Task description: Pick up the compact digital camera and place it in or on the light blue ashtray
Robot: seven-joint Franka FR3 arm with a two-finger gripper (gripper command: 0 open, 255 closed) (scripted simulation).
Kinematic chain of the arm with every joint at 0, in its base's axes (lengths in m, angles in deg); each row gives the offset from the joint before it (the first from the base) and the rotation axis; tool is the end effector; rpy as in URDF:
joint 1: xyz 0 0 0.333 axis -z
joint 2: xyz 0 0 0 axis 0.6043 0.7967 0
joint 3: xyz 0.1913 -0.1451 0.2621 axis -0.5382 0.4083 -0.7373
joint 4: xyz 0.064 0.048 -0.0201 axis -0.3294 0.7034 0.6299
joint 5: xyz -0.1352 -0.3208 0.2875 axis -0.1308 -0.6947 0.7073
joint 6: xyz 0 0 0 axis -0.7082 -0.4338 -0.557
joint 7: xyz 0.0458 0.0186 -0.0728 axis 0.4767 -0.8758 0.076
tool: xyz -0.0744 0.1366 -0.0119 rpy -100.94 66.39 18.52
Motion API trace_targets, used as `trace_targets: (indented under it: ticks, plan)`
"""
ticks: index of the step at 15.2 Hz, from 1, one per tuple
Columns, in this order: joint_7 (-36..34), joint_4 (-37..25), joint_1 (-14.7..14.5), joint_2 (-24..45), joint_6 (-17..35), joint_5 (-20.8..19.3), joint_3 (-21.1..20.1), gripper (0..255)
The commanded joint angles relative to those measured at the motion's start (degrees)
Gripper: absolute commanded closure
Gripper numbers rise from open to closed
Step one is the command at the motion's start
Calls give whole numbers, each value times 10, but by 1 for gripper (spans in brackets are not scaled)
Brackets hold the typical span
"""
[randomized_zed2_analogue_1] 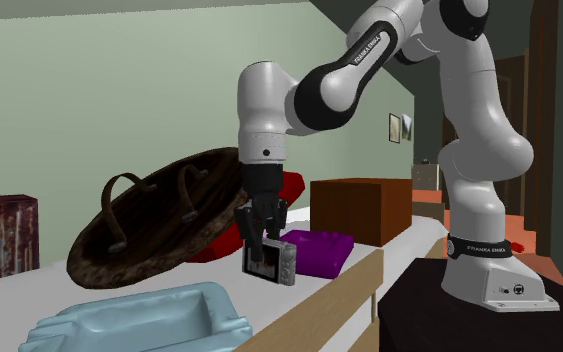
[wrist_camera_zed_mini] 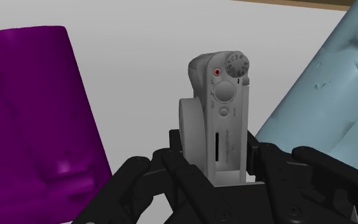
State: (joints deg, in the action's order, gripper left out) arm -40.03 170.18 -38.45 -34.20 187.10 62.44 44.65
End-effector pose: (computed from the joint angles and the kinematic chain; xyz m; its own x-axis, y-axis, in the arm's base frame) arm 0.5291 0.2512 0.2611 0.9150 -0.4022 -0.0325 -0.4025 -0.9154 -0.0037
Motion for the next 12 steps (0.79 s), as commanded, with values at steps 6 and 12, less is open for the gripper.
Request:
trace_targets:
  ticks: [6,12]
  plan:
    - [14,-15,4,-40,-51,23,-4,255]
    - [23,-35,6,-67,-96,36,-4,255]
